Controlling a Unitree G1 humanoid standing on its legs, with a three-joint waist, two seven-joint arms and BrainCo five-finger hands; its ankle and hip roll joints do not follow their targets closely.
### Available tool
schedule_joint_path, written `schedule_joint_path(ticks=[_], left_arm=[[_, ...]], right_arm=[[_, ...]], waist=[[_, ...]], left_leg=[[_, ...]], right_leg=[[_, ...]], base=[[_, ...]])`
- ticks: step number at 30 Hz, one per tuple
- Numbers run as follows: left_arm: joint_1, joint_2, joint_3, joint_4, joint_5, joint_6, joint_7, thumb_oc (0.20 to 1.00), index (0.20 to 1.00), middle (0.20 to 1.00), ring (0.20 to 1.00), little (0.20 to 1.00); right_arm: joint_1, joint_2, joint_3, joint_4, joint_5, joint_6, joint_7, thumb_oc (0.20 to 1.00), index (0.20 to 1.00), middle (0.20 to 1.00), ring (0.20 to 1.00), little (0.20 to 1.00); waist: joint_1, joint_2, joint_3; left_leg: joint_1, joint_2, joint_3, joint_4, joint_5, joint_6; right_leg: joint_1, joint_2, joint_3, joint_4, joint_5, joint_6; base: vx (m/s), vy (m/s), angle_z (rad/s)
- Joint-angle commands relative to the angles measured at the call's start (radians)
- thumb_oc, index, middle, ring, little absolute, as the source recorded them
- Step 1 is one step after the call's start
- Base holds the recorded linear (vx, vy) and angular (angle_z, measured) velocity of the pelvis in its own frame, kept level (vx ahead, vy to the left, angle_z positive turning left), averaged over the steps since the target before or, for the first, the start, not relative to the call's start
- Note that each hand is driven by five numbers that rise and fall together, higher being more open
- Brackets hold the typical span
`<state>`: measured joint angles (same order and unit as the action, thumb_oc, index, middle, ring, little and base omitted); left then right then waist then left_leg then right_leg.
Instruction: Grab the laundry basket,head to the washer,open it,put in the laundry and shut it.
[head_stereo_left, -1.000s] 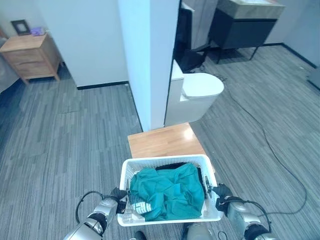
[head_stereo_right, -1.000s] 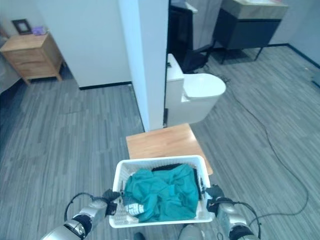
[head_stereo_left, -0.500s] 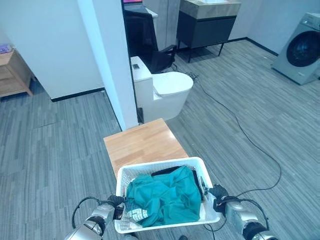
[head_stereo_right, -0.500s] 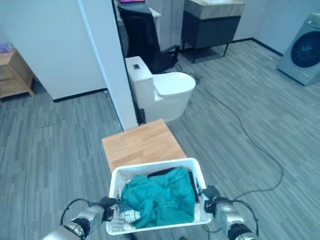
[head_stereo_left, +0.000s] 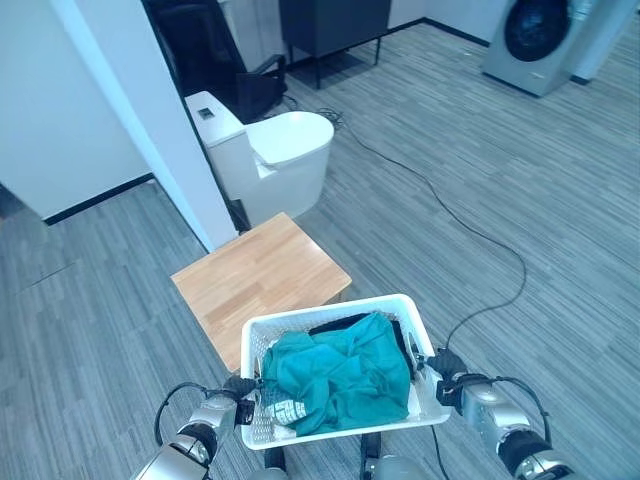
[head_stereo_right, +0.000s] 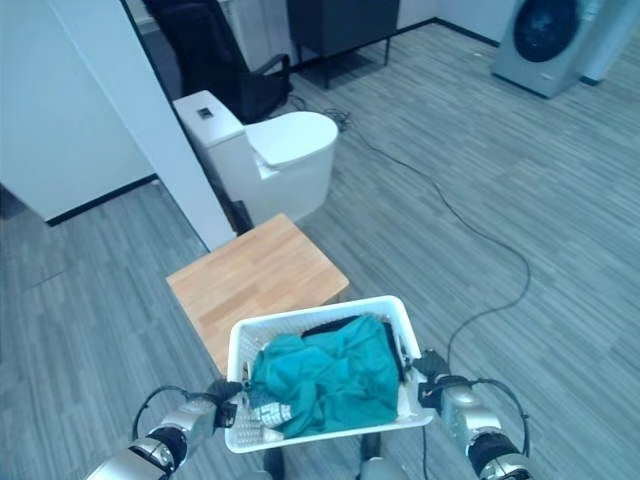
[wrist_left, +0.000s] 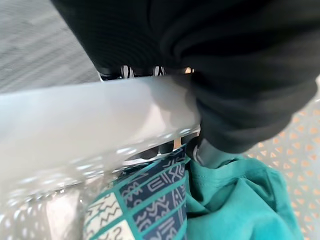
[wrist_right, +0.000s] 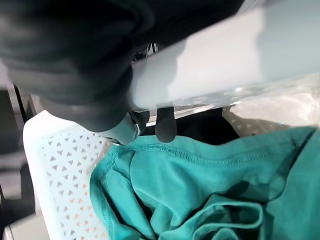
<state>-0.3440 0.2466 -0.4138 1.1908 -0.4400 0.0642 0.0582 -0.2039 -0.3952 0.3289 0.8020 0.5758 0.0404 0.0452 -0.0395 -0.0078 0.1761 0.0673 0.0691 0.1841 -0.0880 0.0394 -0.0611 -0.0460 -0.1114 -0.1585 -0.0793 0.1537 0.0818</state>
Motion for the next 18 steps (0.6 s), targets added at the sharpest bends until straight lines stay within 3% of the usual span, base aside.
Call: schedule_joint_path(ticks=[1,5,7,8,9,10,13,14,15,16,18], left_arm=[[-0.131,-0.011,0.03,-0.079,-0.064,-0.116,-0.106,0.2,0.2,0.2,0.2,0.2],[-0.132,0.003,0.029,-0.074,-0.062,-0.114,-0.106,0.2,0.2,0.2,0.2,0.2],[-0.132,0.002,0.029,-0.073,-0.065,-0.113,-0.106,0.2,0.2,0.2,0.2,0.2],[-0.132,0.002,0.034,-0.065,-0.064,-0.111,-0.102,0.2,0.2,0.2,0.2,0.2],[-0.133,0.006,0.041,-0.069,-0.071,-0.107,-0.104,0.2,0.2,0.2,0.2,0.2],[-0.139,0.006,0.041,-0.068,-0.071,-0.102,-0.107,0.2,0.2,0.2,0.2,0.2],[-0.151,0.011,0.047,-0.044,-0.076,-0.093,-0.109,0.2,0.2,0.2,0.2,0.2],[-0.15,0.01,0.046,-0.044,-0.076,-0.093,-0.109,0.2,0.2,0.2,0.2,0.2],[-0.152,0.012,0.053,-0.04,-0.083,-0.09,-0.109,0.2,0.2,0.2,0.2,0.2],[-0.16,0.012,0.059,-0.027,-0.083,-0.086,-0.111,0.2,0.2,0.2,0.2,0.2],[-0.177,0.009,0.061,-0.007,-0.079,-0.083,-0.109,0.2,0.2,0.2,0.2,0.2]], right_arm=[[-0.046,0.062,0.055,-0.016,0.058,-0.024,0.134,0.2,0.2,0.2,0.2,0.2],[-0.07,0.07,0.057,0.053,0.027,-0.007,0.141,0.2,0.2,0.2,0.2,0.2],[-0.075,0.074,0.056,0.069,0.016,-0.001,0.143,0.2,0.2,0.2,0.2,0.2],[-0.084,0.085,0.058,0.08,0.002,0.001,0.141,0.2,0.2,0.2,0.2,0.2],[-0.094,0.095,0.052,0.096,0.006,0.001,0.141,0.2,0.2,0.2,0.2,0.2],[-0.1,0.095,0.048,0.101,0.011,0.002,0.144,0.2,0.2,0.2,0.2,0.2],[-0.107,0.106,0.04,0.143,0.016,0.011,0.155,0.2,0.2,0.2,0.2,0.2],[-0.106,0.106,0.04,0.144,0.016,0.011,0.155,0.2,0.2,0.2,0.2,0.2],[-0.11,0.105,0.041,0.155,0.01,0.016,0.159,0.2,0.2,0.2,0.2,0.2],[-0.116,0.097,0.043,0.165,0.004,0.02,0.159,0.2,0.2,0.2,0.2,0.2],[-0.118,0.091,0.031,0.186,0.012,0.019,0.155,0.2,0.2,0.2,0.2,0.2]], waist=[[0.011,-0.006,-0.028],[-0.01,-0.014,-0.025],[-0.009,-0.015,-0.022],[-0.005,-0.015,-0.019],[0.016,-0.003,-0.018],[0.014,0.003,-0.018],[0.011,0.006,-0.033],[0.011,0.01,-0.035],[0.015,0.008,-0.041],[0.025,-0.006,-0.062],[0.015,-0.019,-0.078]], left_leg=[[-0.049,-0.063,0.01,0.145,-0.097,0.05],[-0.016,-0.082,0.07,0.108,-0.097,0.068],[-0.009,-0.082,0.086,0.106,-0.097,0.07],[0.0,-0.076,0.113,0.106,-0.099,0.071],[0.005,-0.056,0.168,0.105,-0.095,0.066],[0.004,-0.05,0.176,0.1,-0.087,0.067],[0.007,-0.038,0.22,0.084,-0.071,0.078],[0.018,-0.04,0.205,0.08,-0.09,0.072],[0.017,-0.033,0.226,0.086,-0.089,0.071],[0.005,-0.027,0.26,0.104,-0.086,0.058],[0.008,-0.018,0.265,0.112,-0.081,0.048]], right_leg=[[-0.022,-0.051,0.043,0.074,-0.021,0.093],[-0.064,-0.073,0.091,0.088,0.04,0.127],[-0.072,-0.079,0.085,0.092,0.053,0.13],[-0.076,-0.091,0.036,0.097,0.057,0.129],[-0.055,-0.136,-0.152,0.138,0.026,0.124],[-0.041,-0.143,-0.179,0.171,0.006,0.116],[-0.02,-0.127,-0.184,0.262,-0.048,0.097],[-0.014,-0.126,-0.174,0.27,-0.065,0.111],[0.001,-0.13,-0.204,0.283,-0.077,0.107],[0.059,-0.118,-0.244,0.206,-0.076,0.108],[0.061,-0.077,-0.189,0.156,-0.1,0.09]], base=[[-0.08,0.263,-0.77],[-0.05,0.135,-0.7],[-0.04,0.037,-0.6],[-0.12,0.038,-0.74],[-0.17,0.059,-0.7],[-0.14,0.047,-0.84],[-0.09,0.048,-0.7],[0.0,0.005,-0.23],[-0.03,-0.074,-0.44],[-0.08,-0.144,-0.76],[0.03,-0.175,-0.9]])
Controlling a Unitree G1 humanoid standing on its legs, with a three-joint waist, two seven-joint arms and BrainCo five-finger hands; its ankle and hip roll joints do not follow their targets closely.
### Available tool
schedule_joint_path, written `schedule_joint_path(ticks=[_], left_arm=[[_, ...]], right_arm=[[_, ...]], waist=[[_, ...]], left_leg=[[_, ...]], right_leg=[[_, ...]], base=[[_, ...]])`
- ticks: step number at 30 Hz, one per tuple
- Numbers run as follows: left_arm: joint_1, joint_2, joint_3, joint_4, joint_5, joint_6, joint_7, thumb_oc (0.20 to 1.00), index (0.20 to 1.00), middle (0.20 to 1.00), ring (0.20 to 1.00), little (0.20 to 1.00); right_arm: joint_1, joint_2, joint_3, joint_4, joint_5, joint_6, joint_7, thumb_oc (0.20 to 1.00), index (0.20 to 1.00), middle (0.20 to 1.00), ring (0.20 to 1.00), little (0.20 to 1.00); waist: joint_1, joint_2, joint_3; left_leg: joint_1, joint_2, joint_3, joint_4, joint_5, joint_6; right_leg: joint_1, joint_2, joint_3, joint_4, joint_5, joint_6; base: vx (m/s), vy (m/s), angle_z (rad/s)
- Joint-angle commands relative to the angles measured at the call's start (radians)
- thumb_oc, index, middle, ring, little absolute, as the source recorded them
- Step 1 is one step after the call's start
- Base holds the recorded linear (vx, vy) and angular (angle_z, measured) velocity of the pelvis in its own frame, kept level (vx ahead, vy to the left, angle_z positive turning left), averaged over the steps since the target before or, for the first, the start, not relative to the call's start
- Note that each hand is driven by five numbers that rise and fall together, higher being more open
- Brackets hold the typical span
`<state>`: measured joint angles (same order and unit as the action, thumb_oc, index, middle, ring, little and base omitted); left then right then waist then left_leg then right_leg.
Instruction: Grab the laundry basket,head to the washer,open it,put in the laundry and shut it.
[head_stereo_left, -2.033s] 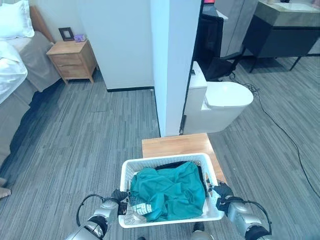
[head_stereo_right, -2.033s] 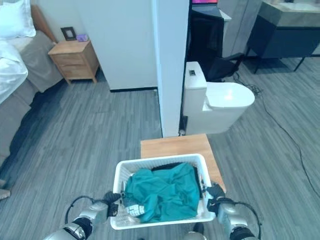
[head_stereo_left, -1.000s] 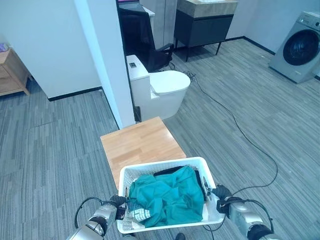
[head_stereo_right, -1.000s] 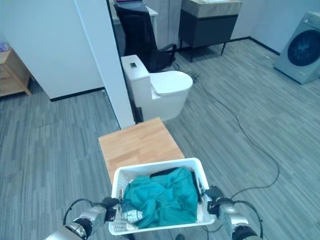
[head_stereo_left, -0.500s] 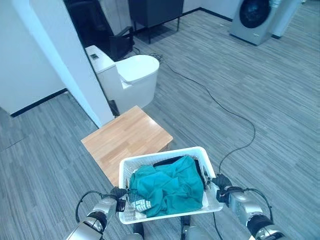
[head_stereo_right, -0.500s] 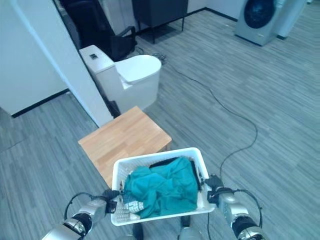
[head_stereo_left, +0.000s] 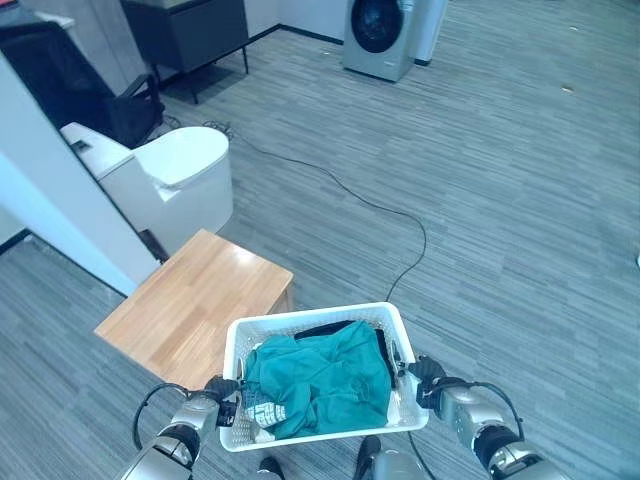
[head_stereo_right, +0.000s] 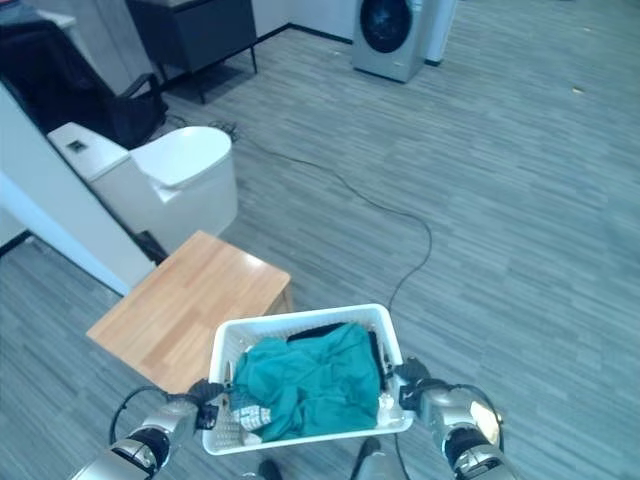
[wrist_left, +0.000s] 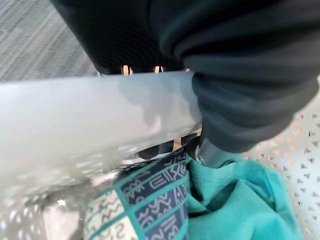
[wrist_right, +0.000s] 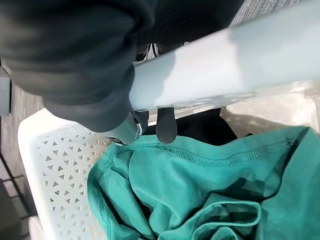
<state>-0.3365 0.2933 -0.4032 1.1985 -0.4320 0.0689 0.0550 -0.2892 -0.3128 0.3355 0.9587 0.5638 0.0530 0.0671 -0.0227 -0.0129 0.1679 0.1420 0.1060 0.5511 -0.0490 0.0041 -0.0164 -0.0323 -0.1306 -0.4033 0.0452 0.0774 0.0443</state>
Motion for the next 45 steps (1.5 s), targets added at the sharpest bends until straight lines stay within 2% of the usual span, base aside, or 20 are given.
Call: schedule_joint_path(ticks=[1,3,8,10,21,28,34,39,40,41,42,43,44,45], left_arm=[[-0.183,-0.041,0.051,-0.014,-0.089,-0.088,-0.108,0.2,0.2,0.2,0.2,0.2],[-0.187,-0.049,0.061,0.002,-0.086,-0.084,-0.103,0.2,0.2,0.2,0.2,0.2],[-0.205,-0.079,0.068,0.041,-0.098,-0.08,-0.105,0.2,0.2,0.2,0.2,0.2],[-0.22,-0.093,0.064,0.053,-0.091,-0.081,-0.099,0.2,0.2,0.2,0.2,0.2],[-0.221,-0.138,0.057,0.114,-0.089,-0.07,-0.109,0.2,0.2,0.2,0.2,0.2],[-0.22,-0.151,0.047,0.117,-0.088,-0.071,-0.119,0.2,0.2,0.2,0.2,0.2],[-0.22,-0.137,0.05,0.113,-0.09,-0.074,-0.116,0.2,0.2,0.2,0.2,0.2],[-0.216,-0.122,0.038,0.09,-0.094,-0.076,-0.116,0.2,0.2,0.2,0.2,0.2],[-0.22,-0.12,0.033,0.078,-0.111,-0.075,-0.113,0.2,0.2,0.2,0.2,0.2],[-0.22,-0.12,0.033,0.078,-0.111,-0.075,-0.113,0.2,0.2,0.2,0.2,0.2],[-0.228,-0.118,0.032,0.067,-0.131,-0.071,-0.115,0.2,0.2,0.2,0.2,0.2],[-0.228,-0.118,0.032,0.067,-0.131,-0.071,-0.115,0.2,0.2,0.2,0.2,0.2],[-0.23,-0.124,0.032,0.07,-0.143,-0.073,-0.112,0.2,0.2,0.2,0.2,0.2],[-0.23,-0.129,0.033,0.075,-0.144,-0.072,-0.114,0.2,0.2,0.2,0.2,0.2]], right_arm=[[-0.029,0.005,0.019,0.035,0.029,0.007,0.133,0.2,0.2,0.2,0.2,0.2],[-0.02,-0.001,0.01,0.046,0.026,0.004,0.129,0.2,0.2,0.2,0.2,0.2],[-0.047,-0.02,-0.009,0.149,0.009,0.008,0.12,0.2,0.2,0.2,0.2,0.2],[-0.06,-0.014,-0.01,0.182,0.002,0.014,0.125,0.2,0.2,0.2,0.2,0.2],[-0.112,0.03,-0.012,0.321,0.018,0.025,0.131,0.2,0.2,0.2,0.2,0.2],[-0.111,0.032,-0.004,0.337,-0.01,0.02,0.143,0.2,0.2,0.2,0.2,0.2],[-0.12,0.031,0.011,0.325,-0.032,0.02,0.151,0.2,0.2,0.2,0.2,0.2],[-0.097,0.013,0.006,0.26,-0.005,0.02,0.145,0.2,0.2,0.2,0.2,0.2],[-0.094,0.002,0.007,0.228,0.014,0.019,0.138,0.2,0.2,0.2,0.2,0.2],[-0.094,0.002,0.007,0.228,0.014,0.019,0.137,0.2,0.2,0.2,0.2,0.2],[-0.089,-0.012,0.005,0.201,0.034,0.019,0.134,0.2,0.2,0.2,0.2,0.2],[-0.089,-0.012,0.004,0.201,0.034,0.019,0.134,0.2,0.2,0.2,0.2,0.2],[-0.082,-0.023,-0.006,0.188,0.05,0.016,0.126,0.2,0.2,0.2,0.2,0.2],[-0.077,-0.031,-0.016,0.182,0.058,0.016,0.122,0.2,0.2,0.2,0.2,0.2]], waist=[[-0.007,-0.016,-0.077],[-0.033,-0.015,-0.09],[-0.061,-0.021,-0.102],[-0.063,-0.023,-0.112],[-0.054,-0.013,-0.132],[-0.042,-0.004,-0.136],[-0.029,-0.013,-0.116],[-0.036,-0.027,-0.092],[-0.036,-0.035,-0.067],[-0.038,-0.033,-0.068],[-0.03,-0.044,-0.033],[-0.031,-0.042,-0.033],[-0.025,-0.042,-0.011],[-0.025,-0.035,-0.009]], left_leg=[[-0.062,-0.049,-0.102,0.073,-0.046,0.0],[-0.046,-0.032,-0.101,0.066,-0.037,-0.012],[-0.051,0.004,-0.103,0.107,-0.028,-0.04],[-0.054,0.006,-0.088,0.096,0.0,-0.036],[-0.036,-0.011,-0.093,0.051,0.005,-0.039],[-0.031,-0.024,-0.103,0.035,0.004,-0.037],[-0.053,-0.011,-0.103,0.085,-0.007,-0.043],[-0.125,0.027,-0.144,0.211,-0.008,-0.056],[-0.204,0.077,-0.155,0.354,0.046,-0.087],[-0.209,0.08,-0.158,0.359,0.044,-0.088],[-0.293,0.132,-0.188,0.555,0.125,-0.13],[-0.297,0.135,-0.191,0.561,0.123,-0.131],[-0.356,0.132,-0.214,0.574,0.167,-0.139],[-0.392,0.119,-0.19,0.498,0.166,-0.133]], right_leg=[[0.051,-0.045,0.073,0.021,-0.031,0.119],[0.065,-0.015,0.099,0.003,-0.043,0.105],[0.092,0.012,0.106,-0.027,-0.049,0.085],[0.091,0.015,0.094,-0.044,-0.031,0.074],[0.105,0.014,0.108,-0.092,-0.005,0.082],[0.104,0.006,0.114,-0.118,0.017,0.093],[0.101,0.012,0.116,-0.112,0.007,0.084],[0.102,0.03,0.125,-0.092,-0.024,0.055],[0.11,0.048,0.124,-0.094,-0.042,0.032],[0.109,0.05,0.123,-0.094,-0.042,0.031],[0.126,0.07,0.117,-0.095,-0.062,0.001],[0.126,0.073,0.115,-0.095,-0.063,0.0],[0.144,0.072,0.101,-0.099,-0.08,-0.002],[0.156,0.066,0.093,-0.105,-0.083,0.006]], base=[[0.12,-0.198,-0.72],[0.09,-0.193,-0.38],[0.03,-0.154,-0.08],[-0.02,-0.076,0.09],[0.0,-0.001,0.02],[0.0,0.021,0.04],[0.0,-0.033,-0.04],[0.0,-0.11,0.04],[-0.02,-0.13,0.15],[-0.04,-0.285,0.39],[-0.02,-0.163,0.33],[0.02,-0.189,0.16],[0.12,0.002,-0.03],[0.12,0.006,0.01]])
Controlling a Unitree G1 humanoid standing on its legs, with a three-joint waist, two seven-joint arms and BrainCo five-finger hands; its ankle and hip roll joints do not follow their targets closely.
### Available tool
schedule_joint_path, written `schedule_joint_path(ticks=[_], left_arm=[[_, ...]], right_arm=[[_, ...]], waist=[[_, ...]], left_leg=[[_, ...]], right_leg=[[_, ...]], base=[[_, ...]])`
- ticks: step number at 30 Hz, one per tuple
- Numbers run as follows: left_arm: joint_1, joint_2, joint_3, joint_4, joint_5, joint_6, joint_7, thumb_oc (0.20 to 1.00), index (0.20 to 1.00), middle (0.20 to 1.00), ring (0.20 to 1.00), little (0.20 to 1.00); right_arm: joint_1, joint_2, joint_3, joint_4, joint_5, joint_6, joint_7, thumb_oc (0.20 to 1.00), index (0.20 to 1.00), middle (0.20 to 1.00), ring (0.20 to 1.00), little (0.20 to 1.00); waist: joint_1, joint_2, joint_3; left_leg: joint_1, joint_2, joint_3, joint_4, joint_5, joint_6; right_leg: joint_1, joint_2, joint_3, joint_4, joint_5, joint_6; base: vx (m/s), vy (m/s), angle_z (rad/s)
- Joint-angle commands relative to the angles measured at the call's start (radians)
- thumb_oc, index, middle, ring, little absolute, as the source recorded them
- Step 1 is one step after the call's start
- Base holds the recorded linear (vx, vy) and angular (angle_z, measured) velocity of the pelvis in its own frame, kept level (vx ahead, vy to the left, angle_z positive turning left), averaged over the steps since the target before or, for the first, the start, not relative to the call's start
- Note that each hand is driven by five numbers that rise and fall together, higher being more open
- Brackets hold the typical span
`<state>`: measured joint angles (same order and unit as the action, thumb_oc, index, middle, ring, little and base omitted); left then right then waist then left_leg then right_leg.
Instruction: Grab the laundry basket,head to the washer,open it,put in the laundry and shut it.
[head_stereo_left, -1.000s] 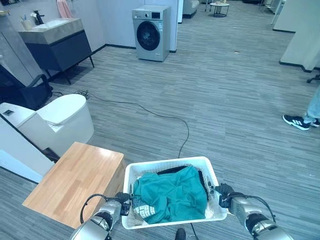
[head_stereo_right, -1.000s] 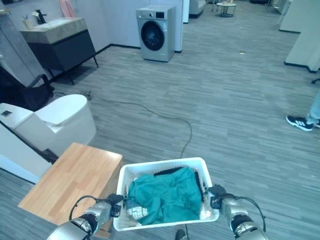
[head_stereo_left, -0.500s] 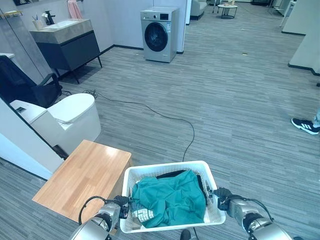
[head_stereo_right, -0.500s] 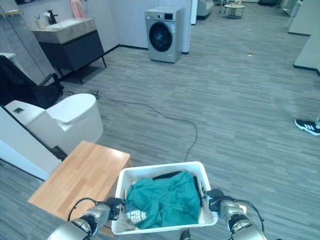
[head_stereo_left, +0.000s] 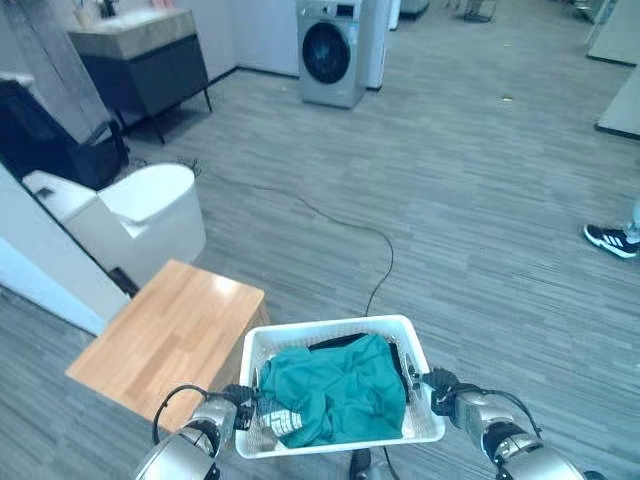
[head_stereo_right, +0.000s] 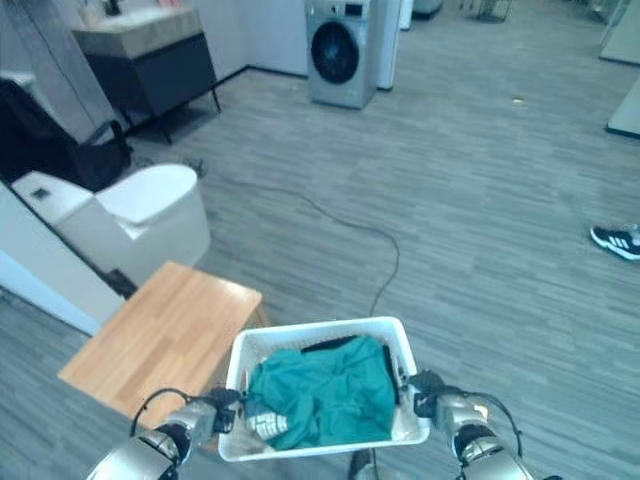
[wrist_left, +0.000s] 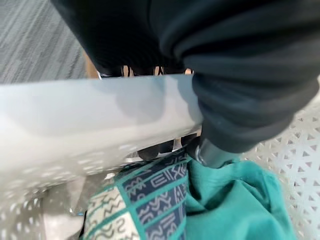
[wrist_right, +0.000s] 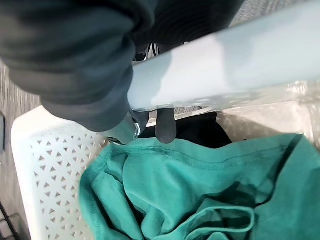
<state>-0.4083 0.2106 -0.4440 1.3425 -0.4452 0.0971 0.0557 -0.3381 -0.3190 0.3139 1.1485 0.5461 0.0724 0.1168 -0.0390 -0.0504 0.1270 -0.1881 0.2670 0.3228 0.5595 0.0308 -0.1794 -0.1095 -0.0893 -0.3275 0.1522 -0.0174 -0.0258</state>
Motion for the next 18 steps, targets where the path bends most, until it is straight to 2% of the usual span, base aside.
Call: schedule_joint_path(ticks=[1,2,3,4,5,6,9,10,11,12,13,14,15,16,17,18], left_arm=[[-0.158,-0.047,0.074,-0.069,-0.13,-0.101,-0.114,0.2,0.2,0.2,0.2,0.2],[-0.156,-0.05,0.075,-0.069,-0.13,-0.101,-0.116,0.2,0.2,0.2,0.2,0.2],[-0.155,-0.056,0.068,-0.075,-0.125,-0.109,-0.12,0.2,0.2,0.2,0.2,0.2],[-0.154,-0.056,0.068,-0.075,-0.125,-0.109,-0.12,0.2,0.2,0.2,0.2,0.2],[-0.153,-0.056,0.063,-0.081,-0.129,-0.112,-0.123,0.2,0.2,0.2,0.2,0.2],[-0.151,-0.058,0.057,-0.082,-0.132,-0.116,-0.128,0.2,0.2,0.2,0.2,0.2],[-0.118,-0.048,0.065,-0.086,-0.143,-0.117,-0.135,0.2,0.2,0.2,0.2,0.2],[-0.104,-0.047,0.066,-0.089,-0.139,-0.119,-0.135,0.2,0.2,0.2,0.2,0.2],[-0.092,-0.045,0.067,-0.097,-0.136,-0.118,-0.137,0.2,0.2,0.2,0.2,0.2],[-0.092,-0.046,0.067,-0.097,-0.136,-0.118,-0.137,0.2,0.2,0.2,0.2,0.2],[-0.077,-0.042,0.062,-0.129,-0.134,-0.12,-0.138,0.2,0.2,0.2,0.2,0.2],[-0.077,-0.042,0.062,-0.129,-0.134,-0.119,-0.138,0.2,0.2,0.2,0.2,0.2],[-0.074,-0.04,0.058,-0.143,-0.137,-0.121,-0.136,0.2,0.2,0.2,0.2,0.2],[-0.073,-0.036,0.05,-0.205,-0.142,-0.128,-0.129,0.2,0.2,0.2,0.2,0.2],[-0.078,-0.033,0.042,-0.217,-0.128,-0.131,-0.126,0.2,0.2,0.2,0.2,0.2],[-0.091,-0.026,0.027,-0.225,-0.124,-0.135,-0.118,0.2,0.2,0.2,0.2,0.2]], right_arm=[[-0.027,-0.025,0.006,-0.008,0.076,-0.003,0.072,0.2,0.2,0.2,0.2,0.2],[-0.022,-0.033,-0.003,-0.013,0.076,-0.004,0.073,0.2,0.2,0.2,0.2,0.2],[-0.018,-0.049,-0.01,-0.017,0.084,-0.012,0.076,0.2,0.2,0.2,0.2,0.2],[-0.018,-0.05,-0.01,-0.017,0.084,-0.012,0.076,0.2,0.2,0.2,0.2,0.2],[-0.019,-0.057,-0.008,-0.019,0.085,-0.016,0.078,0.2,0.2,0.2,0.2,0.2],[-0.028,-0.062,-0.004,0.001,0.085,-0.018,0.084,0.2,0.2,0.2,0.2,0.2],[-0.014,-0.051,0.0,0.008,0.08,-0.009,0.094,0.2,0.2,0.2,0.2,0.2],[-0.005,-0.047,-0.009,0.007,0.077,-0.009,0.101,0.2,0.2,0.2,0.2,0.2],[0.004,-0.042,-0.016,0.005,0.071,-0.009,0.109,0.2,0.2,0.2,0.2,0.2],[0.004,-0.042,-0.016,0.005,0.071,-0.009,0.109,0.2,0.2,0.2,0.2,0.2],[0.022,-0.039,-0.023,-0.007,0.059,-0.011,0.12,0.2,0.2,0.2,0.2,0.2],[0.022,-0.039,-0.023,-0.007,0.059,-0.011,0.12,0.2,0.2,0.2,0.2,0.2],[0.033,-0.038,-0.027,-0.01,0.052,-0.012,0.123,0.2,0.2,0.2,0.2,0.2],[0.05,-0.031,-0.03,-0.045,0.042,-0.01,0.134,0.2,0.2,0.2,0.2,0.2],[0.06,-0.033,-0.034,-0.054,0.043,-0.011,0.139,0.2,0.2,0.2,0.2,0.2],[0.07,-0.04,-0.034,-0.076,0.05,-0.011,0.143,0.2,0.2,0.2,0.2,0.2]], waist=[[-0.009,0.001,0.032],[-0.008,0.005,0.029],[0.0,0.029,0.026],[0.0,0.027,0.026],[0.005,0.038,0.025],[0.016,0.052,0.021],[0.044,0.058,-0.015],[0.046,0.049,-0.022],[0.051,0.034,-0.028],[0.053,0.035,-0.03],[0.067,0.012,-0.034],[0.069,0.011,-0.034],[0.075,0.008,-0.034],[0.084,0.014,-0.02],[0.08,0.022,-0.011],[0.057,0.032,0.002]], left_leg=[[-0.06,-0.045,0.039,-0.114,0.14,0.031],[-0.078,-0.051,0.062,-0.177,0.134,0.041],[-0.122,-0.059,0.102,-0.353,0.182,0.046],[-0.119,-0.063,0.103,-0.36,0.185,0.046],[-0.121,-0.068,0.089,-0.422,0.211,0.046],[-0.135,-0.081,0.05,-0.469,0.239,0.042],[-0.101,-0.144,-0.05,-0.447,0.174,0.089],[-0.099,-0.16,-0.049,-0.413,0.137,0.109],[-0.093,-0.172,-0.035,-0.385,0.1,0.133],[-0.094,-0.171,-0.033,-0.386,0.101,0.134],[-0.06,-0.214,-0.014,-0.357,0.032,0.185],[-0.06,-0.214,-0.012,-0.357,0.032,0.185],[-0.023,-0.235,-0.008,-0.374,0.014,0.205],[0.04,-0.257,0.008,-0.392,-0.019,0.245],[0.076,-0.262,0.012,-0.412,-0.03,0.252],[0.11,-0.264,-0.025,-0.436,-0.032,0.256]], right_leg=[[0.234,0.023,0.017,-0.212,0.011,0.077],[0.243,0.013,0.013,-0.216,0.01,0.086],[0.267,0.013,0.018,-0.222,-0.006,0.102],[0.267,0.011,0.018,-0.222,-0.006,0.103],[0.279,0.01,0.026,-0.219,-0.013,0.108],[0.308,0.004,0.045,-0.219,-0.032,0.113],[0.347,-0.027,0.097,-0.193,-0.072,0.127],[0.363,-0.053,0.101,-0.158,-0.081,0.132],[0.361,-0.082,0.109,-0.099,-0.059,0.142],[0.358,-0.081,0.111,-0.1,-0.057,0.142],[0.31,-0.14,0.137,0.052,0.046,0.171],[0.309,-0.141,0.139,0.053,0.045,0.172],[0.272,-0.16,0.144,0.136,0.111,0.177],[0.192,-0.205,0.117,0.311,0.227,0.189],[0.162,-0.201,0.103,0.36,0.239,0.196],[0.081,-0.081,0.174,0.399,0.183,0.18]], base=[[0.15,0.073,0.28],[0.29,0.152,0.24],[0.29,0.151,0.12],[0.32,0.174,0.28],[0.33,0.163,0.26],[0.49,0.227,0.05],[0.51,0.198,-0.61],[0.53,0.211,-0.8],[0.36,0.14,-0.63],[0.47,0.234,-0.6],[0.29,0.161,-0.5],[0.42,0.229,-0.55],[0.39,0.264,-0.5],[0.51,0.33,-0.53],[0.49,0.274,-0.29],[0.33,0.128,-0.08]])
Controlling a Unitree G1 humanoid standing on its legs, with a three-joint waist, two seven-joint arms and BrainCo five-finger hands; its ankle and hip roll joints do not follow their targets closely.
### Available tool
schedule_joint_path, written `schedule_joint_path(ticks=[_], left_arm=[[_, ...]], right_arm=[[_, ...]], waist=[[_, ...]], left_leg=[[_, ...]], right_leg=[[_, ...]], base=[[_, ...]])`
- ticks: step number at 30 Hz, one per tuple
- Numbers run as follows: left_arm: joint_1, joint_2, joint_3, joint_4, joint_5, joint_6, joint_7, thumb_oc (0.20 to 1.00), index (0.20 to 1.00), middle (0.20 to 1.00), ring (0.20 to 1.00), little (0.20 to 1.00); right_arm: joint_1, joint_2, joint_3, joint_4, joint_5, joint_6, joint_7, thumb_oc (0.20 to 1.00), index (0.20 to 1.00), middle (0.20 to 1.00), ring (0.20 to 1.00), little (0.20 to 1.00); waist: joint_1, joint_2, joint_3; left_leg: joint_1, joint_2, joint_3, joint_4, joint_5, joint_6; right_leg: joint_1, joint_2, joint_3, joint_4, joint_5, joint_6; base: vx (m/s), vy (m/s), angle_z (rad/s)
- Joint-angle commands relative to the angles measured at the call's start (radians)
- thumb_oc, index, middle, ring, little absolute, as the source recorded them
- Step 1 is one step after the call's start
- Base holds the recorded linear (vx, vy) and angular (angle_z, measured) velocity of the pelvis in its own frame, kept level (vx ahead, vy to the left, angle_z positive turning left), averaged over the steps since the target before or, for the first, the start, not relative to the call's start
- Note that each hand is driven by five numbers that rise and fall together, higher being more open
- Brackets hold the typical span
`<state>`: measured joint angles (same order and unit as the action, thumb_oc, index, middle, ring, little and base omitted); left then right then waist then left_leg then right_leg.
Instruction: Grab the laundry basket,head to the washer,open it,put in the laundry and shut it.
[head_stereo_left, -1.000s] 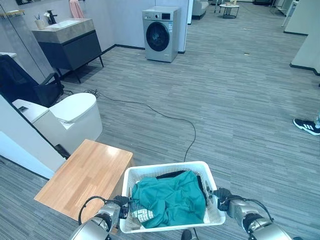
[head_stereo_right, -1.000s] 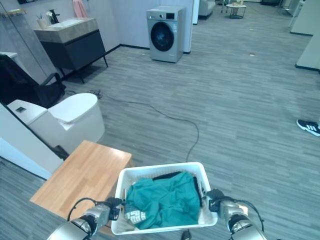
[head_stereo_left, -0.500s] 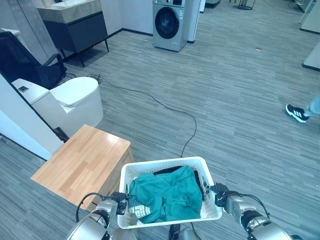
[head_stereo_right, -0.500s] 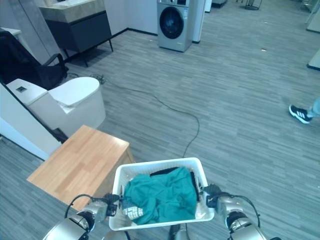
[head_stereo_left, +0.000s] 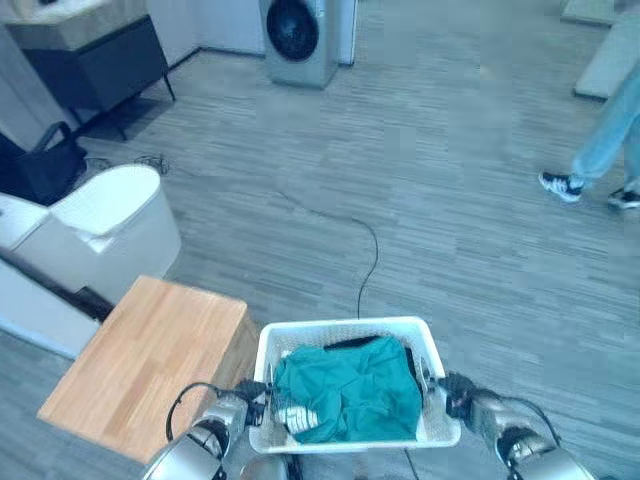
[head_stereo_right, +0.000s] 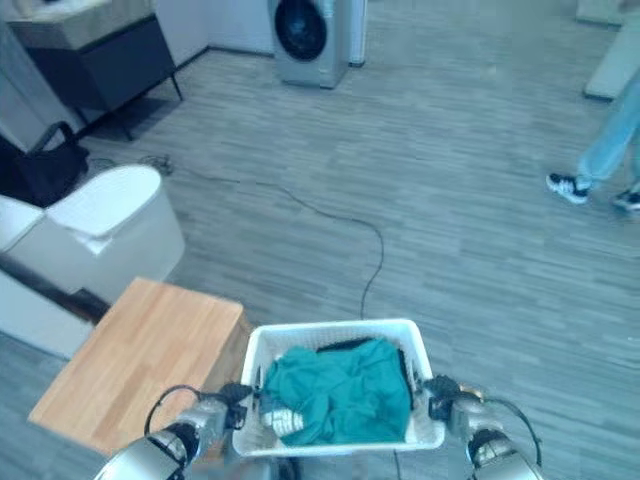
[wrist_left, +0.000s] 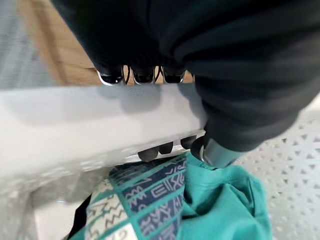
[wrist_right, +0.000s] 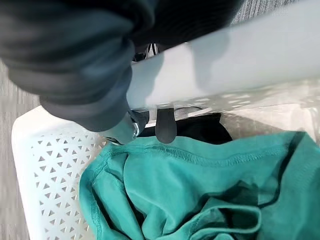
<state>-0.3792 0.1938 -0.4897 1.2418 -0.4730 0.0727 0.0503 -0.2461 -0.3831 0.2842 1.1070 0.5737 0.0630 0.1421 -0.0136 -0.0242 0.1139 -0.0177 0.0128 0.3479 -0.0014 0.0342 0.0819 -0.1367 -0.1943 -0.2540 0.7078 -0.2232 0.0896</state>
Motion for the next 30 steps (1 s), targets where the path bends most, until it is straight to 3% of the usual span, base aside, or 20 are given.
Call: schedule_joint_path(ticks=[1,2,3,4,5,6,7,9,10,11,13,14,17,18,20,23,25,27,29,30], left_arm=[[-0.126,-0.003,0.075,-0.129,-0.092,-0.11,-0.114,0.2,0.2,0.2,0.2,0.2],[-0.126,-0.003,0.075,-0.129,-0.092,-0.11,-0.114,0.2,0.2,0.2,0.2,0.2],[-0.141,0.011,0.087,-0.121,-0.084,-0.111,-0.116,0.2,0.2,0.2,0.2,0.2],[-0.139,0.015,0.092,-0.112,-0.078,-0.11,-0.117,0.2,0.2,0.2,0.2,0.2],[-0.138,0.016,0.1,-0.097,-0.068,-0.108,-0.121,0.2,0.2,0.2,0.2,0.2],[-0.136,0.018,0.102,-0.076,-0.058,-0.108,-0.127,0.2,0.2,0.2,0.2,0.2],[-0.139,0.023,0.11,-0.059,-0.055,-0.108,-0.137,0.2,0.2,0.2,0.2,0.2],[-0.136,0.031,0.12,-0.056,-0.064,-0.111,-0.14,0.2,0.2,0.2,0.2,0.2],[-0.156,0.028,0.11,-0.02,-0.029,-0.108,-0.156,0.2,0.2,0.2,0.2,0.2],[-0.168,0.016,0.082,-0.031,-0.024,-0.112,-0.154,0.2,0.2,0.2,0.2,0.2],[-0.167,0.016,0.082,-0.031,-0.024,-0.112,-0.153,0.2,0.2,0.2,0.2,0.2],[-0.17,0.012,0.054,-0.047,-0.008,-0.098,-0.149,0.2,0.2,0.2,0.2,0.2],[-0.178,0.014,0.024,-0.071,0.01,-0.083,-0.153,0.2,0.2,0.2,0.2,0.2],[-0.183,0.016,0.02,-0.086,0.013,-0.081,-0.156,0.2,0.2,0.2,0.2,0.2],[-0.19,0.017,0.02,-0.071,0.015,-0.08,-0.153,0.2,0.2,0.2,0.2,0.2],[-0.208,0.01,0.011,-0.033,0.037,-0.083,-0.161,0.2,0.2,0.2,0.2,0.2],[-0.204,0.015,0.015,-0.028,0.054,-0.089,-0.168,0.2,0.2,0.2,0.2,0.2],[-0.197,0.025,0.02,-0.037,0.061,-0.098,-0.174,0.2,0.2,0.2,0.2,0.2],[-0.197,0.038,0.023,-0.041,0.044,-0.098,-0.183,0.2,0.2,0.2,0.2,0.2],[-0.184,0.045,0.037,-0.033,0.043,-0.101,-0.179,0.2,0.2,0.2,0.2,0.2]], right_arm=[[-0.007,0.027,-0.008,-0.057,0.029,-0.001,0.119,0.2,0.2,0.2,0.2,0.2],[-0.007,0.027,-0.008,-0.057,0.029,-0.001,0.119,0.2,0.2,0.2,0.2,0.2],[0.006,0.036,-0.005,-0.093,0.034,-0.003,0.12,0.2,0.2,0.2,0.2,0.2],[0.01,0.037,0.001,-0.094,0.036,-0.006,0.122,0.2,0.2,0.2,0.2,0.2],[0.012,0.035,0.005,-0.085,0.038,-0.01,0.121,0.2,0.2,0.2,0.2,0.2],[0.013,0.032,0.005,-0.075,0.045,-0.017,0.118,0.2,0.2,0.2,0.2,0.2],[0.013,0.029,0.002,-0.072,0.049,-0.017,0.115,0.2,0.2,0.2,0.2,0.2],[0.012,0.03,0.004,-0.079,0.052,-0.014,0.119,0.2,0.2,0.2,0.2,0.2],[0.01,0.008,-0.017,-0.066,0.053,-0.012,0.122,0.2,0.2,0.2,0.2,0.2],[0.016,-0.008,-0.024,-0.068,0.083,-0.021,0.109,0.2,0.2,0.2,0.2,0.2],[0.017,-0.008,-0.024,-0.068,0.084,-0.021,0.109,0.2,0.2,0.2,0.2,0.2],[0.055,-0.04,-0.063,-0.075,0.123,-0.022,0.097,0.2,0.2,0.2,0.2,0.2],[0.091,-0.081,-0.099,-0.087,0.133,-0.022,0.081,0.2,0.2,0.2,0.2,0.2],[0.098,-0.094,-0.108,-0.101,0.141,-0.02,0.082,0.2,0.2,0.2,0.2,0.2],[0.102,-0.109,-0.111,-0.101,0.143,-0.025,0.078,0.2,0.2,0.2,0.2,0.2],[0.101,-0.109,-0.12,-0.11,0.138,-0.024,0.066,0.2,0.2,0.2,0.2,0.2],[0.113,-0.099,-0.108,-0.128,0.132,-0.031,0.075,0.2,0.2,0.2,0.2,0.2],[0.119,-0.095,-0.096,-0.14,0.118,-0.036,0.087,0.2,0.2,0.2,0.2,0.2],[0.105,-0.096,-0.079,-0.125,0.106,-0.027,0.103,0.2,0.2,0.2,0.2,0.2],[0.085,-0.088,-0.058,-0.11,0.093,-0.027,0.107,0.2,0.2,0.2,0.2,0.2]], waist=[[0.013,0.011,0.034],[0.014,0.012,0.033],[0.0,0.016,0.045],[0.003,0.012,0.041],[-0.006,0.008,0.042],[-0.017,0.004,0.044],[-0.024,-0.001,0.044],[-0.024,-0.001,0.044],[-0.033,-0.013,0.028],[-0.041,-0.022,0.022],[-0.044,-0.021,0.021],[-0.051,-0.018,0.023],[-0.054,-0.026,0.036],[-0.041,-0.028,0.05],[-0.017,-0.039,0.068],[0.019,-0.021,0.063],[0.041,-0.002,0.058],[0.057,0.01,0.057],[0.07,0.018,0.047],[0.075,0.022,0.029]], left_leg=[[-0.017,-0.017,-0.073,0.101,-0.044,-0.004],[-0.019,-0.015,-0.073,0.099,-0.042,-0.005],[0.048,-0.015,-0.055,0.069,-0.054,-0.025],[0.075,-0.02,-0.062,0.053,-0.075,-0.04],[0.097,-0.018,-0.071,0.034,-0.06,-0.053],[0.123,-0.02,-0.095,0.015,-0.055,-0.069],[0.155,-0.021,-0.114,0.0,-0.058,-0.085],[0.169,-0.02,-0.124,-0.01,-0.068,-0.092],[0.198,-0.001,-0.174,0.011,-0.084,-0.109],[0.194,0.022,-0.196,0.101,-0.084,-0.123],[0.192,0.024,-0.2,0.106,-0.087,-0.124],[0.129,0.057,-0.226,0.306,-0.03,-0.155],[0.009,0.144,-0.203,0.607,0.101,-0.191],[-0.021,0.177,-0.183,0.703,0.111,-0.191],[-0.101,0.186,-0.17,0.796,0.126,-0.196],[-0.201,0.15,-0.09,0.346,0.112,-0.183],[-0.243,0.126,-0.056,0.092,0.178,-0.195],[-0.284,0.122,-0.059,-0.042,0.217,-0.213],[-0.275,0.118,-0.064,-0.055,0.258,-0.211],[-0.247,0.106,-0.087,-0.037,0.237,-0.193]], right_leg=[[0.037,0.047,0.098,-0.14,0.345,0.063],[0.036,0.049,0.097,-0.142,0.347,0.062],[-0.005,-0.019,-0.051,-0.261,0.304,0.056],[-0.013,-0.033,-0.08,-0.328,0.28,0.067],[-0.017,0.001,-0.094,-0.449,0.29,0.053],[-0.028,0.047,-0.06,-0.574,0.311,0.06],[-0.072,0.037,-0.043,-0.67,0.379,0.086],[-0.073,0.018,-0.052,-0.691,0.41,0.105],[-0.087,0.027,0.014,-0.676,0.413,0.105],[-0.048,0.055,0.041,-0.666,0.409,0.08],[-0.046,0.055,0.037,-0.668,0.409,0.079],[0.008,0.078,0.019,-0.674,0.372,0.037],[0.096,0.11,-0.051,-0.705,0.316,-0.026],[0.127,0.128,-0.064,-0.711,0.291,-0.049],[0.173,0.141,-0.082,-0.732,0.264,-0.067],[0.236,0.138,-0.087,-0.776,0.247,-0.011],[0.281,0.14,-0.074,-0.789,0.228,0.009],[0.332,0.138,-0.048,-0.795,0.198,0.02],[0.363,0.127,-0.013,-0.795,0.191,0.023],[0.384,0.12,0.013,-0.792,0.171,0.032]], base=[[0.2,0.057,0.1],[0.34,0.079,0.39],[0.39,0.03,0.72],[0.49,-0.04,0.74],[0.41,-0.148,0.18],[0.48,-0.213,-0.13],[0.38,-0.141,0.06],[0.41,-0.162,0.83],[0.79,-0.422,1.14],[0.69,-0.397,1.11],[0.26,-0.185,1.4],[0.32,-0.265,1.12],[0.31,-0.327,0.52],[0.22,-0.282,0.23],[0.32,-0.215,-0.24],[0.44,0.062,0.1],[0.46,0.151,-0.1],[0.52,0.122,-0.18],[0.5,0.117,-0.43],[0.57,0.166,-0.81]])
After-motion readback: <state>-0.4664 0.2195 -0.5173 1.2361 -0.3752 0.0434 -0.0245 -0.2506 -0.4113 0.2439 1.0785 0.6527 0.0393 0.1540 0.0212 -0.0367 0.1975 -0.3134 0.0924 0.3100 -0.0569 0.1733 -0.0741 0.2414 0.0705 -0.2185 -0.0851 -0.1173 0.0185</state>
